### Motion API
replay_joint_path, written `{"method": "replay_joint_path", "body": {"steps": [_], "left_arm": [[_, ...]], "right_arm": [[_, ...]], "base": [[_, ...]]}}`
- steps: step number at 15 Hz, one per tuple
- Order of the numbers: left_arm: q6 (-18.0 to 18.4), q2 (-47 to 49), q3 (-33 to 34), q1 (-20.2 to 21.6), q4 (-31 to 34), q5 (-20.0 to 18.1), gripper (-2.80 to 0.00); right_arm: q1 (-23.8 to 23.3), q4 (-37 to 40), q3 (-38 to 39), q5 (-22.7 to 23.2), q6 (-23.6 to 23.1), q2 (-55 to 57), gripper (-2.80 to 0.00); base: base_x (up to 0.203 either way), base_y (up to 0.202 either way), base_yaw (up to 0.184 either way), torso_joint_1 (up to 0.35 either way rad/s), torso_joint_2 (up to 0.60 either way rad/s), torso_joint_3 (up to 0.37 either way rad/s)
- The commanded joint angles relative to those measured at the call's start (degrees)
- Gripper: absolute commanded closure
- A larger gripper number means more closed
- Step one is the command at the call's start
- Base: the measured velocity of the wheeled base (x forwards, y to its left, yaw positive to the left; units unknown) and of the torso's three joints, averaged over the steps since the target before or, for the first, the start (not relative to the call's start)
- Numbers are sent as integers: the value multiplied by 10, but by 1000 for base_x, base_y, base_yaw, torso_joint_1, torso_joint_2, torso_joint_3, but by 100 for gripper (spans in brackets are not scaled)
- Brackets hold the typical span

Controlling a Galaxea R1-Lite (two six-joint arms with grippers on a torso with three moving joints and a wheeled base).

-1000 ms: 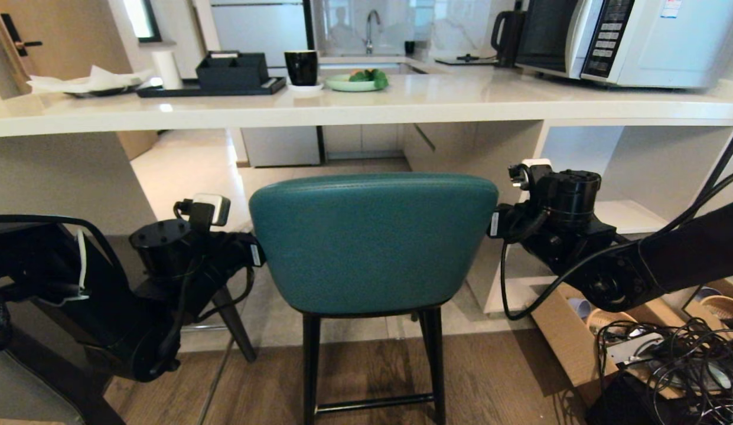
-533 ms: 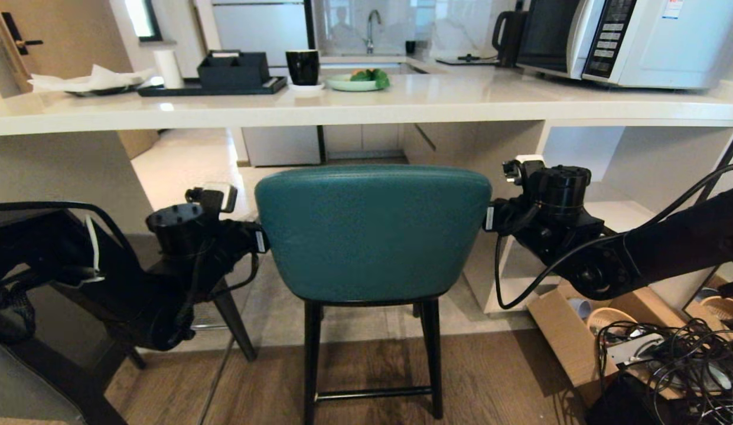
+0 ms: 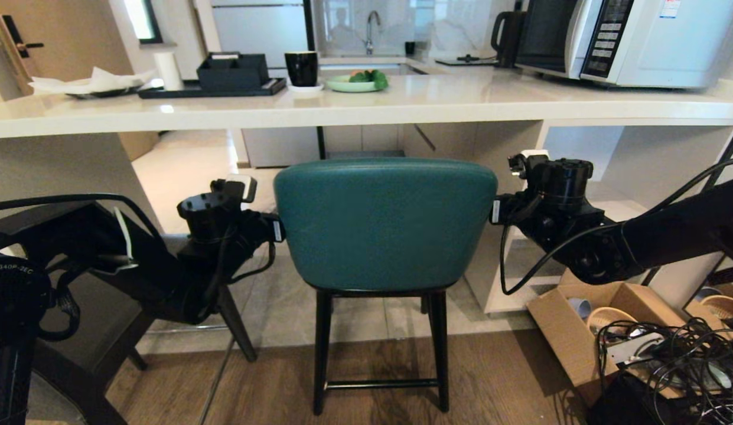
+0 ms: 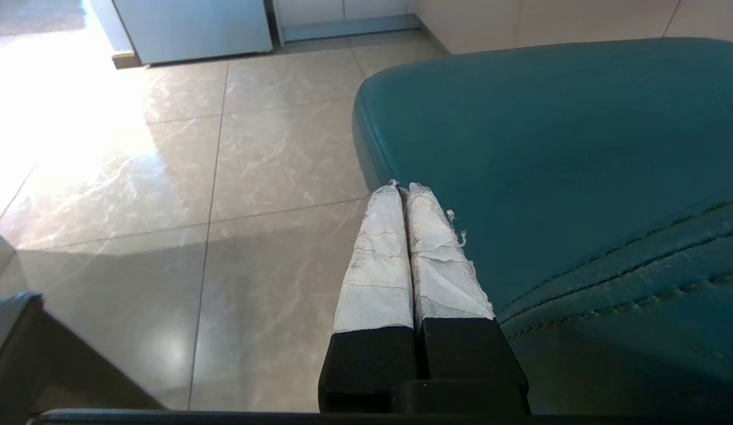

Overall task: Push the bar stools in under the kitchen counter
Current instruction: Push the blue chair back under the dining table

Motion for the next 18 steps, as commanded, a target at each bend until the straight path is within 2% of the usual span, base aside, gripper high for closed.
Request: {"method": "replay_joint_path", "body": {"steps": [1,5,11,14,18], "left_arm": [[2,23,-13,6,2,1,0],[3,61,-70,4,20,1,0],[6,94,-166,7,102,2,0],[5,77,-133,7,87,4,0],[5,10,-39,6,-1,8,0]], "right_arm": [[1,7,-42,0,-1,15,0],[-8,42,-109,0,-20,52,0],[-18,41,-112,0,-19,68,0],[-19,39,-101,-1,-16,57,0],[-26,39,-79,-9,5,16,0]], "base": [[0,0,0,0,0,0],[0,0,0,0,0,0],[0,0,0,0,0,0],[0,0,0,0,0,0],[0,0,0,0,0,0]]}}
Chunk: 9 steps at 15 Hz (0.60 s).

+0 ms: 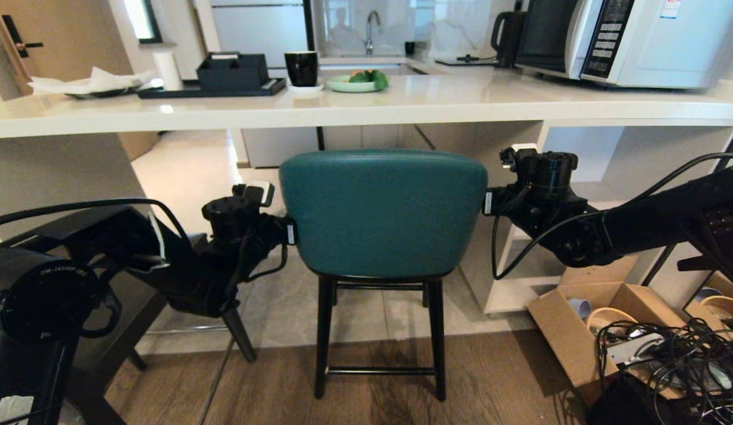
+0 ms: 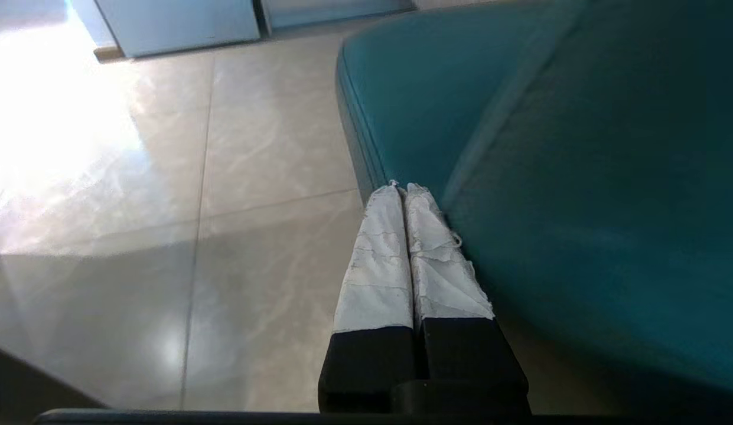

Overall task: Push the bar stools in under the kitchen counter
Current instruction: Push the blue chair back under the dining table

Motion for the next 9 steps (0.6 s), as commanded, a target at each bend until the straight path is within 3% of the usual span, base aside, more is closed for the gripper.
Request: {"method": "replay_joint_path", "body": {"steps": [1,6,9], "left_arm": [[-5,-46,31,5,-26,16,0],[-4,-131,169,14,-122,41,0],[-1,-220,282,3,-146,53,0]], "right_arm": [[-6,-4,8,-15,8,-34,0],[-22,-4,107,-21,44,-135,0],[-22,-3,231,-22,53,-242,0]], "base": [[0,0,0,0,0,0],[0,0,0,0,0,0],[0,0,0,0,0,0]]}}
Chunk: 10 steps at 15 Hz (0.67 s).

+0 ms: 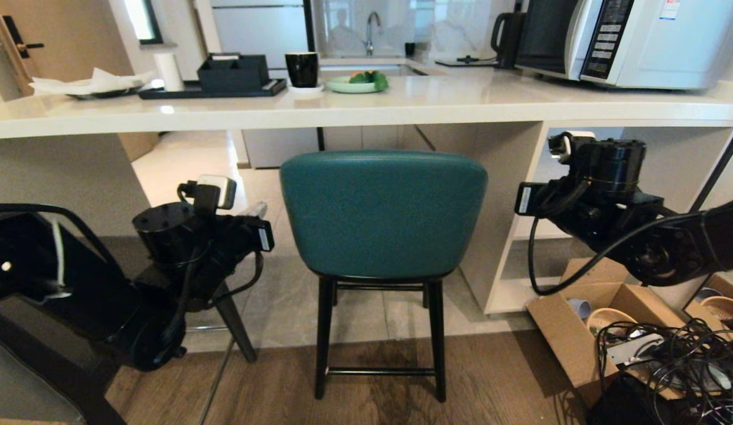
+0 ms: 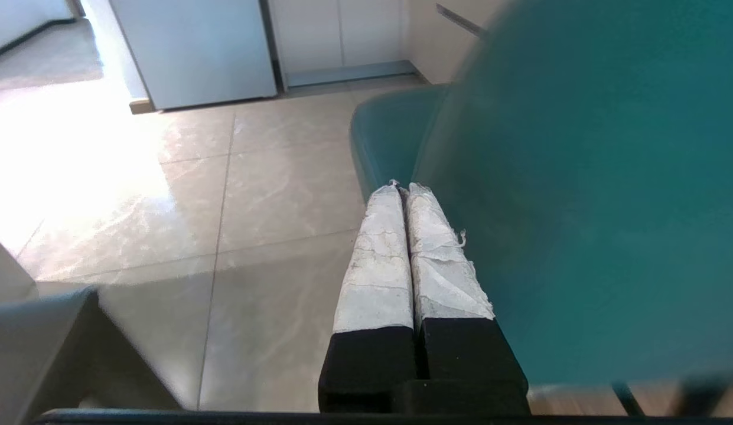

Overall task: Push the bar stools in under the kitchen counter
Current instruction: Push the blue chair back under the dining table, then push the gray chair back under the dining table

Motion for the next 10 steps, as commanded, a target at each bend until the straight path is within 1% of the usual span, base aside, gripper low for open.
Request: {"method": "replay_joint_path", "body": {"steps": [1,4,6,8,10], "left_arm": [[0,-86,69,-4,-7,13,0],[-3,-145,198,-6,-7,53,0],[-6,-172,271,-7,-31,67,0],[-12,-178,300,-8,-70,71,0],[-31,-175,312,-21,-73,81,0]], "right_arm": [[-1,0,97,-3,2,-118,0],[-12,2,237,-3,10,-251,0],[-16,2,323,-3,14,-324,0],[-17,2,364,-3,16,-364,0],[-17,2,375,-3,18,-366,0]], "base": [[0,0,0,0,0,0],[0,0,0,0,0,0],[0,0,0,0,0,0],[0,0,0,0,0,0],[24,0,-1,1,1,4]]}}
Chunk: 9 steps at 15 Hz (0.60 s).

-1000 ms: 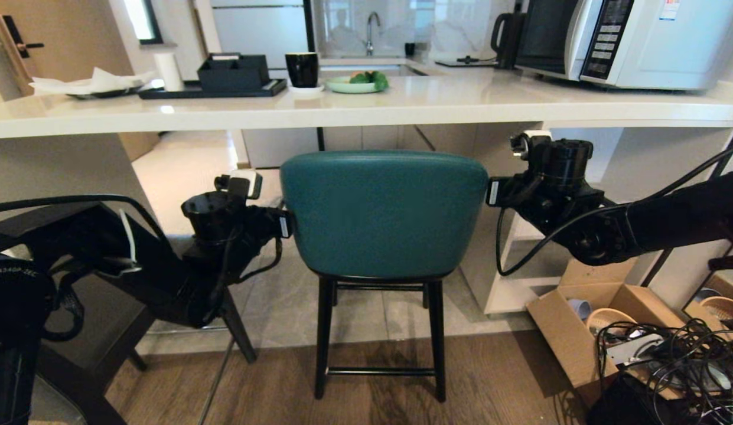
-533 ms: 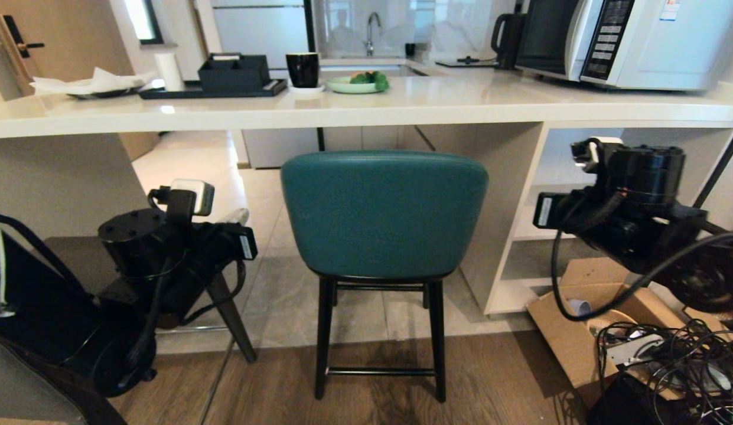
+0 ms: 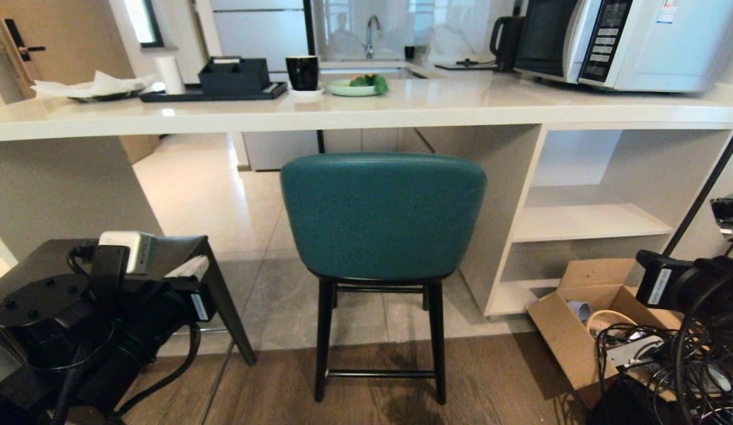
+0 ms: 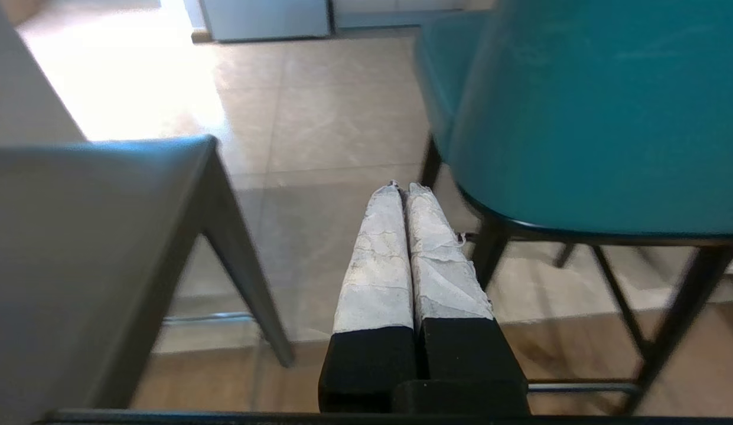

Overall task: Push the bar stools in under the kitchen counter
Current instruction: Push the gray chair back under the dining table

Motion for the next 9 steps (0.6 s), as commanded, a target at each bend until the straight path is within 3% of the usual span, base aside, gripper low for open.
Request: {"method": "replay_joint_path", "body": {"steps": [1,9], "left_arm": [[-4,-5,9,-15,-5,10,0],[-7,-2,2,-27,-5,19,0]], "right_arm": [[1,-2,13,0,6,-24,0],[9,-5,13,1,11,-9,0]], "base": [[125,0,-2,-6,5,1],[192,0,2,5,1,2]]}}
